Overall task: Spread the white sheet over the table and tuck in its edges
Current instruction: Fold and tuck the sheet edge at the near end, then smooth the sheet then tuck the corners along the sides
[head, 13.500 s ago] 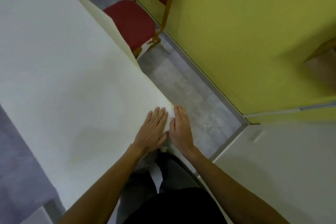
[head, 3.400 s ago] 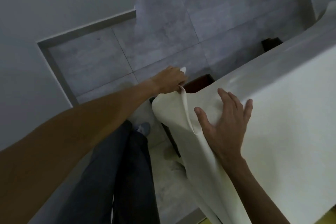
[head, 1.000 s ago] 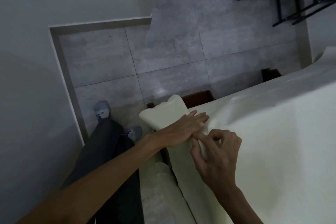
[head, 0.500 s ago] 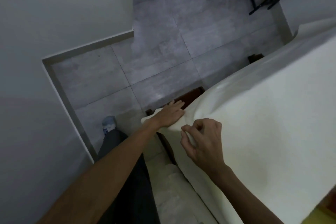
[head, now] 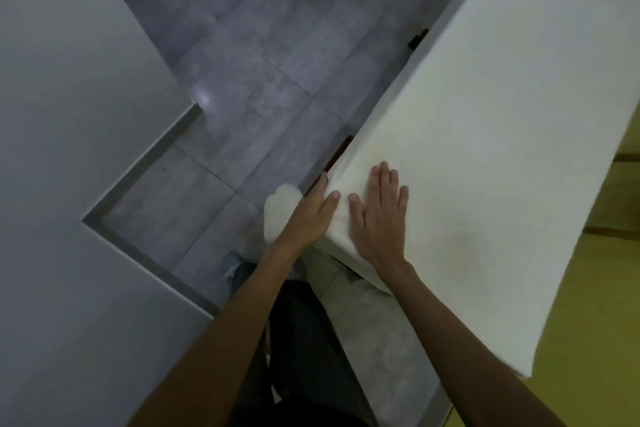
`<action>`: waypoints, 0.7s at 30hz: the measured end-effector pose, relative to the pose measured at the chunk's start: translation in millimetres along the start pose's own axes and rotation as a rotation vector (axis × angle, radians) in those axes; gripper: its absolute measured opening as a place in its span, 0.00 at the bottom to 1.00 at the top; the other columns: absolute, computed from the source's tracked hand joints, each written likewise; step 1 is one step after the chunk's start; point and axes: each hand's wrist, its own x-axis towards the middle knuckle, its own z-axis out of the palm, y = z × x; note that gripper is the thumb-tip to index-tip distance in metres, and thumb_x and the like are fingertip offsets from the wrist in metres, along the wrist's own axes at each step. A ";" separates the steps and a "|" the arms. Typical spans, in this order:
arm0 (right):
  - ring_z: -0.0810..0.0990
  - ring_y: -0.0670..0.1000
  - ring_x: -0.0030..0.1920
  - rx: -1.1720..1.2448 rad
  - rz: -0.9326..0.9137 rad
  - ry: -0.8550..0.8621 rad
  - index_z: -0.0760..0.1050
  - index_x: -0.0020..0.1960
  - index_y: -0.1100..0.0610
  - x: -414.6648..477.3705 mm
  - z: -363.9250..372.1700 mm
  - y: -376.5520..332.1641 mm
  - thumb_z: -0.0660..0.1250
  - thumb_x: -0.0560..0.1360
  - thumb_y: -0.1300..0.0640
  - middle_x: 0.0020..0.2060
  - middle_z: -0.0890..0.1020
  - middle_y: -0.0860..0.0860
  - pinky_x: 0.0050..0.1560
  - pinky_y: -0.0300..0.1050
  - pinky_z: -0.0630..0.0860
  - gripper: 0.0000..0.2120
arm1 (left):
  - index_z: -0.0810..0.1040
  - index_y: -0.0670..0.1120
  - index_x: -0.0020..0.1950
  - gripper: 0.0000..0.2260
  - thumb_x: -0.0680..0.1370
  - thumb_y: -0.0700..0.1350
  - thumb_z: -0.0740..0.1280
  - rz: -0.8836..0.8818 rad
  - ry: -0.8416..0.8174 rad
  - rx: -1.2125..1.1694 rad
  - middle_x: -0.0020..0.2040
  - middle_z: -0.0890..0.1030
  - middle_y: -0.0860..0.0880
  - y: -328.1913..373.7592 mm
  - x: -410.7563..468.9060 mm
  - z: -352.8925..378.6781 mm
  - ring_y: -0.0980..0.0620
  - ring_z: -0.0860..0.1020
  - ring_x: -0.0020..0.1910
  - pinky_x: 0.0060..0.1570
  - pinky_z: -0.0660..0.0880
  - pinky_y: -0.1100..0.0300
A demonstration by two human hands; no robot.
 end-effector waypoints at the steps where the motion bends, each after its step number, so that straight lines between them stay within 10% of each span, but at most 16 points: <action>1: 0.46 0.55 0.82 -0.028 0.024 -0.006 0.48 0.83 0.60 -3.2 -2.9 14.9 0.45 0.85 0.40 0.83 0.50 0.55 0.81 0.57 0.42 0.34 | 0.52 0.47 0.81 0.26 0.85 0.53 0.53 -0.006 -0.008 0.015 0.76 0.62 0.51 -0.1 0.1 0.1 0.55 0.63 0.73 0.70 0.58 0.64; 5: 0.46 0.56 0.82 -0.102 0.147 -0.001 0.46 0.83 0.59 -26.3 -21.1 89.1 0.44 0.84 0.38 0.83 0.50 0.55 0.81 0.60 0.43 0.36 | 0.53 0.46 0.81 0.23 0.86 0.48 0.52 0.062 -0.003 0.062 0.70 0.62 0.57 1.6 -2.8 0.8 0.61 0.61 0.67 0.61 0.55 0.79; 11: 0.46 0.58 0.82 -0.022 0.369 0.058 0.46 0.82 0.63 -32.6 -33.7 111.5 0.44 0.83 0.38 0.82 0.50 0.59 0.80 0.62 0.42 0.38 | 0.54 0.41 0.80 0.26 0.83 0.48 0.50 0.184 0.072 0.388 0.78 0.61 0.40 -1.1 7.2 7.9 0.43 0.61 0.76 0.77 0.56 0.45; 15: 0.46 0.56 0.82 0.041 0.224 0.064 0.48 0.82 0.61 -2.5 -22.7 69.0 0.45 0.85 0.44 0.82 0.51 0.57 0.81 0.59 0.41 0.32 | 0.51 0.39 0.80 0.29 0.81 0.40 0.57 0.512 0.080 0.790 0.81 0.51 0.41 42.0 24.2 43.7 0.43 0.48 0.80 0.78 0.45 0.48; 21: 0.47 0.55 0.83 -0.068 0.150 0.038 0.50 0.83 0.59 4.9 -19.8 99.8 0.44 0.85 0.44 0.82 0.51 0.55 0.81 0.60 0.44 0.31 | 0.51 0.40 0.81 0.28 0.84 0.54 0.49 0.692 -0.101 1.164 0.81 0.50 0.42 42.9 64.5 63.9 0.45 0.46 0.81 0.79 0.47 0.46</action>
